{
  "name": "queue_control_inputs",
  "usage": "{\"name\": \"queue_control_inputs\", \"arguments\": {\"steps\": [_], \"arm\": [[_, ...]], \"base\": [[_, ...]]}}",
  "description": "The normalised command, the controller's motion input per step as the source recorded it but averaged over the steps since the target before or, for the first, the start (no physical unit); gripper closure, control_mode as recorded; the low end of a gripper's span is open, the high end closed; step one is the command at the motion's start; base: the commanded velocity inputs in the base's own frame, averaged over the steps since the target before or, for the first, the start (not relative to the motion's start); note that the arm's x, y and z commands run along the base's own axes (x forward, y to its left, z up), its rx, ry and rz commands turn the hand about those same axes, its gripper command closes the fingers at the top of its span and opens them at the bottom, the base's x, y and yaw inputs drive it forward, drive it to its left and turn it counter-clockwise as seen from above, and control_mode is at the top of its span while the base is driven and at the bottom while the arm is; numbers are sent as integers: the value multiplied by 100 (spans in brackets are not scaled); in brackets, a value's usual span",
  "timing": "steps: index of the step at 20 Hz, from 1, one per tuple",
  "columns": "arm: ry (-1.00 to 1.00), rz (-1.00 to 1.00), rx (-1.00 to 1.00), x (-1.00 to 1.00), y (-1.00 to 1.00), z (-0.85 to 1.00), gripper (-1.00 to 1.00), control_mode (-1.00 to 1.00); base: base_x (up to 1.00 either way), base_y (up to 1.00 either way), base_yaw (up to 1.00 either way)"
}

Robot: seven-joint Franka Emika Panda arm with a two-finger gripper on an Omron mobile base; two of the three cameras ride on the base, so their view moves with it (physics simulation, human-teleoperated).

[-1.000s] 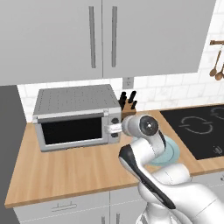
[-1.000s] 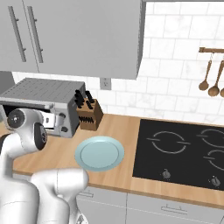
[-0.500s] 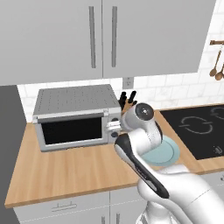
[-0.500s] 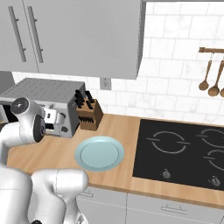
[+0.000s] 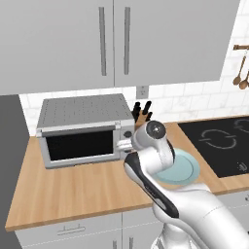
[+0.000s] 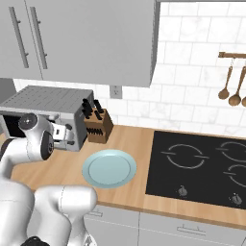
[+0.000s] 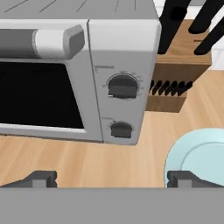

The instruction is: Pick up the kebab skewer and baguette bread, and place them inside the toaster oven. Close the toaster oven door and start by setting the timer.

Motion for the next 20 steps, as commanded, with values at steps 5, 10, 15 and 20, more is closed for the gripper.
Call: {"name": "queue_control_inputs", "arguments": {"steps": [5, 10, 15, 20], "arm": [[0, 0, 0, 27, -1, -43, -100, -100], [-9, 0, 0, 6, -2, -48, -100, -100], [-16, 0, 1, 6, -3, -30, -100, -100], [-6, 0, 3, 26, -1, -32, -100, -100]], "base": [[0, 0, 0], [0, 0, 0], [0, 0, 0], [0, 0, 0]]}}
